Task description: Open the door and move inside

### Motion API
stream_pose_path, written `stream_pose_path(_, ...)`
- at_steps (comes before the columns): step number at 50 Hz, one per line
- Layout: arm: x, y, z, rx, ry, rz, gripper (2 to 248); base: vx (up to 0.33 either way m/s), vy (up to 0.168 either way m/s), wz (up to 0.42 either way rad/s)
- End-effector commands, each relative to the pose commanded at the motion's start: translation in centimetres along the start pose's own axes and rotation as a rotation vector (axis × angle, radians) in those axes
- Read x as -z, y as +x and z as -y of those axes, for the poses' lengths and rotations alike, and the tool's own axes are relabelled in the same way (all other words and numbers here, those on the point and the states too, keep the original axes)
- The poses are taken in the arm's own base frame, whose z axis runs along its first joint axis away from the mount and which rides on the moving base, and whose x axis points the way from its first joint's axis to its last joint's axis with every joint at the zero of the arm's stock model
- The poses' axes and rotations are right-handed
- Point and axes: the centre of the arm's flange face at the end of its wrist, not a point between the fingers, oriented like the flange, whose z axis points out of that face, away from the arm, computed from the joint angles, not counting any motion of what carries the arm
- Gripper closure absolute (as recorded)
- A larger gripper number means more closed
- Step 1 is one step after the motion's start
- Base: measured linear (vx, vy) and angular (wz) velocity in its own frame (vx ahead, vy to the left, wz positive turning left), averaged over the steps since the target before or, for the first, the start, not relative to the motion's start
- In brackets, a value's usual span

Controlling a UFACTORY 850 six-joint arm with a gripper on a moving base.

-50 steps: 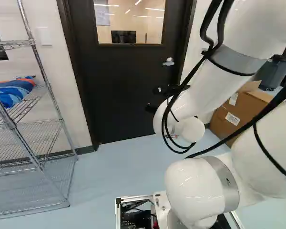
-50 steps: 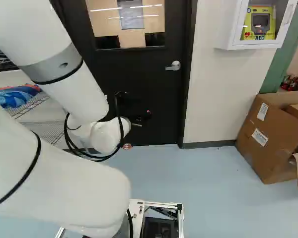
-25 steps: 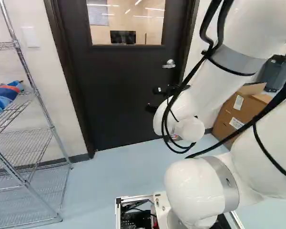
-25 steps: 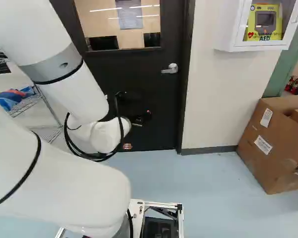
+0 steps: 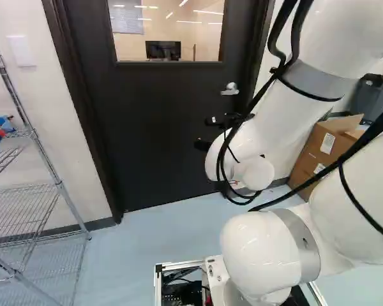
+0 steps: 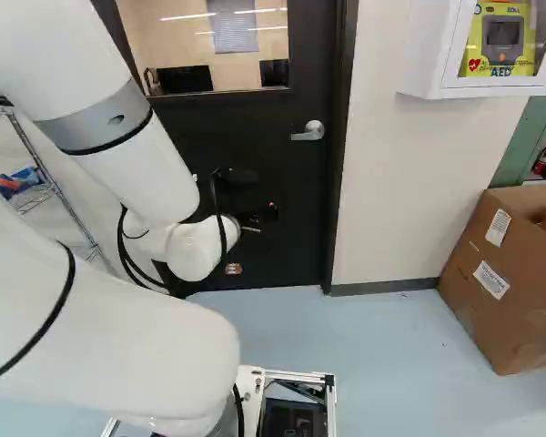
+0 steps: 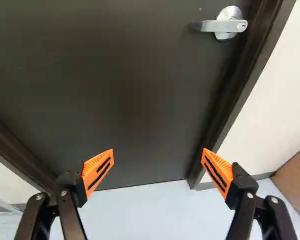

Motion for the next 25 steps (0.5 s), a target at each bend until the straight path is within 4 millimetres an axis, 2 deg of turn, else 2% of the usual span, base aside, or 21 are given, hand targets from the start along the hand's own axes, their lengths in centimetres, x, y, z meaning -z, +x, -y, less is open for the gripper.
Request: stream_pose_path(25,0.0,0.0,0.0,0.0,0.0,0.0,3,0.172,-0.001,-0.02)
